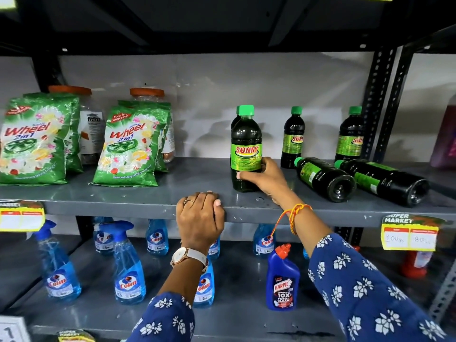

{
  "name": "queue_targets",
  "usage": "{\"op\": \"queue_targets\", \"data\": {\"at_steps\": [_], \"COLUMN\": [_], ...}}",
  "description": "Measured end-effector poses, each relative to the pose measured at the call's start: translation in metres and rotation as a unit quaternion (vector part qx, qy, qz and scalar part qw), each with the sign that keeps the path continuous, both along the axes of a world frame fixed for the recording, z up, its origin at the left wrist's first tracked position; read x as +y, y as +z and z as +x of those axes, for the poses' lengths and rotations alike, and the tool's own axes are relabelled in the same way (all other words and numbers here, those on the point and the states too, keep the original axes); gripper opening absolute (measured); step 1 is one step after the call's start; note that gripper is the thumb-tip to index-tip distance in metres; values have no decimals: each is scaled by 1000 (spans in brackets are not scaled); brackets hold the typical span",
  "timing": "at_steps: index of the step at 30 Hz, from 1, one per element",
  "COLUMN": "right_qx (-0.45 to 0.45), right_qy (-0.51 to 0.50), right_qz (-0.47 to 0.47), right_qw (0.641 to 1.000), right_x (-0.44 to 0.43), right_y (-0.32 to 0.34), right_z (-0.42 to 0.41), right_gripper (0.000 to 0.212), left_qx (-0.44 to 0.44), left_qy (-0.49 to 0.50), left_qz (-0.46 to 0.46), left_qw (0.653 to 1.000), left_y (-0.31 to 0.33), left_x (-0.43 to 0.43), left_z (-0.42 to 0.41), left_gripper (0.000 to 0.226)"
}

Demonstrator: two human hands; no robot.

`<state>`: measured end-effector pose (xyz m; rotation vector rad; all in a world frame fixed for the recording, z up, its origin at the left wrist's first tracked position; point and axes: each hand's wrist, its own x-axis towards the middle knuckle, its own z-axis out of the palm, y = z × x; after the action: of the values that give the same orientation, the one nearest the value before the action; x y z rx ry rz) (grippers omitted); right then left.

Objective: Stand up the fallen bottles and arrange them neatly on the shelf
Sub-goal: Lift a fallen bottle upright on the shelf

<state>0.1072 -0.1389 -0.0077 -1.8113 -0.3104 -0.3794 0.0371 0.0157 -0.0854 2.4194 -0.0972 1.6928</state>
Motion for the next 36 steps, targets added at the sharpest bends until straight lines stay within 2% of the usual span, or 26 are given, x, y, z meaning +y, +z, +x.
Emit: {"op": "queue_targets", "data": {"at_steps": [4, 12, 26, 29, 31, 33, 35, 36], "right_qx": [-21, -102, -104, -90, -90, -149, -211, -210], "right_qy": [-21, -29, -32, -22, -53, -124, -238, -292], "right_qz": [-40, -56, -68, -52, -22, -3, -72, -138], "right_qw": [999, 993, 992, 994, 994, 981, 945, 923], "right_x": [-4, -11, -14, -13, -22, -41, -70, -85], "right_y": [2, -8, -10, -9, -6, 4, 23, 35], "right_z": [-16, -55, -62, -68, -72, -75, -71, -66], "right_gripper": [41, 52, 56, 72, 82, 76, 58, 50], "left_qx": [25, 67, 96, 90, 65, 11, -58, -74], "left_qy": [-1, 10, 7, -9, -37, -75, -133, -169], "left_qz": [-6, -11, -12, -19, -54, -92, -52, -8], "left_qw": [1000, 998, 995, 996, 996, 993, 988, 983], "left_y": [1, 4, 6, 6, 6, 4, 3, 3], "left_x": [-1, -4, -5, -6, -7, -13, -33, -49], "left_z": [-3, -12, -15, -17, -19, -24, -32, -35], "left_gripper": [35, 36, 34, 35, 37, 40, 38, 36]}}
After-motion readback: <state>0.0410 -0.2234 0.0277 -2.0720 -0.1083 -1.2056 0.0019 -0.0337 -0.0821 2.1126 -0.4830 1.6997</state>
